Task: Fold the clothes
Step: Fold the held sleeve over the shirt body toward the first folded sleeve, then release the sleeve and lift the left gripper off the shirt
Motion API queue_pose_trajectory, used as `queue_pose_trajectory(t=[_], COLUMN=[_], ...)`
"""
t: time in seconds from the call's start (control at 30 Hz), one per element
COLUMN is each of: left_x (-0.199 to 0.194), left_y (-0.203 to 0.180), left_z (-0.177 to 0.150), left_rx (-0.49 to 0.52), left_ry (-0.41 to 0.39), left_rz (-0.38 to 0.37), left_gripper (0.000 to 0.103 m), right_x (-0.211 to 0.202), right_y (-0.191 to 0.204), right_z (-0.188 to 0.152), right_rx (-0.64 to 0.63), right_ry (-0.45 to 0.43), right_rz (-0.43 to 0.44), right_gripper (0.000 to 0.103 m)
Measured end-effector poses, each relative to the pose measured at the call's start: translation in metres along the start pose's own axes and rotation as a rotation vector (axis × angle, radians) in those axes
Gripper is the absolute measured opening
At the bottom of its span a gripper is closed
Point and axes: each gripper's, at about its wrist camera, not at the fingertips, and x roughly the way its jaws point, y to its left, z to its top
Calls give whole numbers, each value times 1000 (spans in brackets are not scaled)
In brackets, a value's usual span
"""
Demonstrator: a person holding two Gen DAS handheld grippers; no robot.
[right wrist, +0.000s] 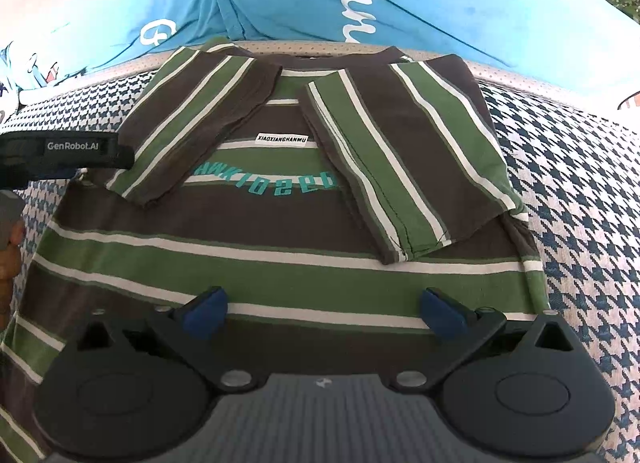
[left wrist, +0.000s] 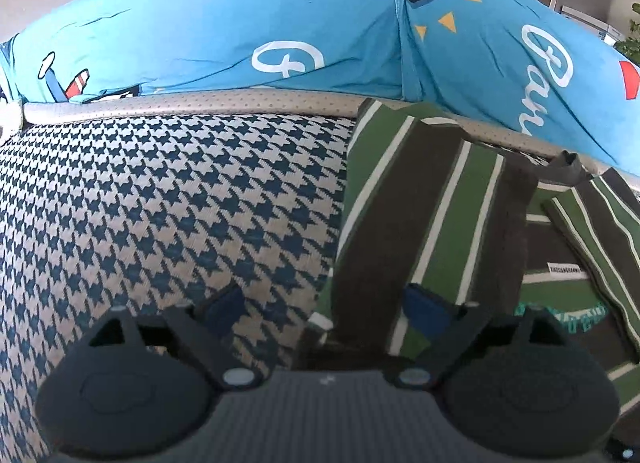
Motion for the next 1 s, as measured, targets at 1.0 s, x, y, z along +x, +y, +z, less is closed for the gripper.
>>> queue_pose_trajectory(t=[1.0], left_x=[-45], left_y=[-26], left_z=[-47], left_rx=[55], left_ry=[39], left_rz=[-40], left_gripper=[103], right_x=[-13], right_y=[-27], right_z=[3], right_rx=[124], right_ry=[-26], right_rz=[10], right_gripper=[103])
